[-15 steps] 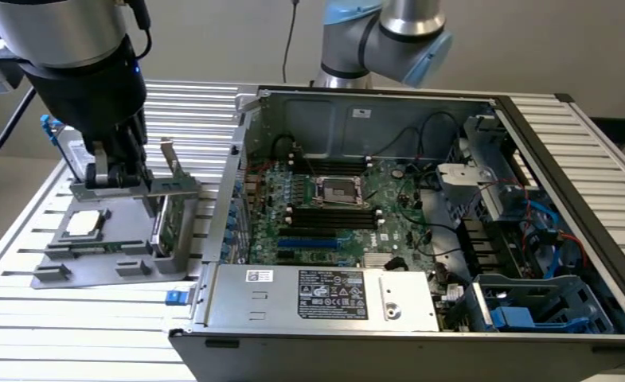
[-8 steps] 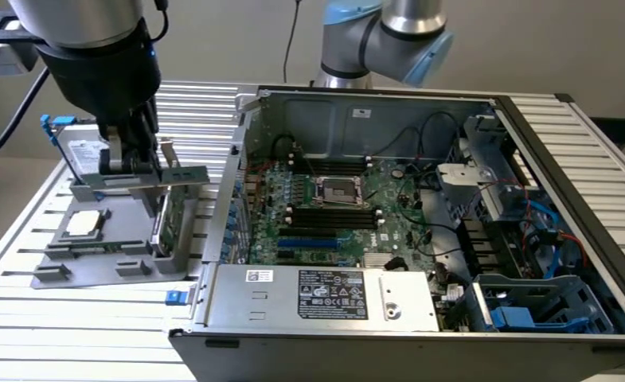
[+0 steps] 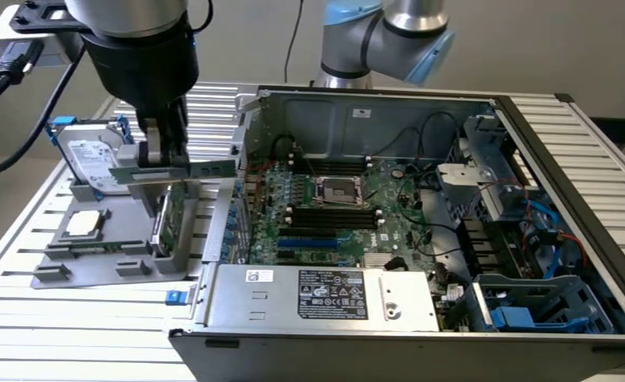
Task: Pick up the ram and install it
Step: 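Pick up the ram and move it above insertion slot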
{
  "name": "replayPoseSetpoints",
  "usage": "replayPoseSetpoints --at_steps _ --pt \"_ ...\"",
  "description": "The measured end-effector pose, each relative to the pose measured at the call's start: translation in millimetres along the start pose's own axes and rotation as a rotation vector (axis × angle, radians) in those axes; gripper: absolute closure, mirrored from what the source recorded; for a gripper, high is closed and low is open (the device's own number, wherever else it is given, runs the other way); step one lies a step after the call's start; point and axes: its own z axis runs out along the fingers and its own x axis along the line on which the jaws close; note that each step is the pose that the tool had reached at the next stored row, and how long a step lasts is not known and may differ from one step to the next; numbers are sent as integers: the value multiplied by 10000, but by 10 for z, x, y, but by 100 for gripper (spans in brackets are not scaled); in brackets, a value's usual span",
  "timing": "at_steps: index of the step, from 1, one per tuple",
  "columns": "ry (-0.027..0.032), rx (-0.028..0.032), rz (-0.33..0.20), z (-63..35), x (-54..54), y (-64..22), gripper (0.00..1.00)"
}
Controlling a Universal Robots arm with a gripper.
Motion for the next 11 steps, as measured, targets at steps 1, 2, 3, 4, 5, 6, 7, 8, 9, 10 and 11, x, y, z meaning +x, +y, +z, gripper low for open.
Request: replayPoseSetpoints --at_steps 1,2,3,4,5,6,7,8,9,10,11 --pt "-7 -4 0 -5 6 -44 86" --pt "-13 -8 -1 -10 13 -89 86" --pt "-19 -12 -1 -15 19 -137 86" --pt "-26 -15 0 -19 25 -181 86" --pt "-31 -18 1 -24 31 -226 86" --pt "-36 -22 0 -29 38 -270 86" --pt "-42 -25 0 -33 44 -315 86" --pt "-48 -29 0 -38 50 -359 86" --pt "-53 -32 2 -42 56 -403 86" --pt "-59 -36 2 -47 62 -447 86" --pt "-65 -39 1 -51 69 -493 86"
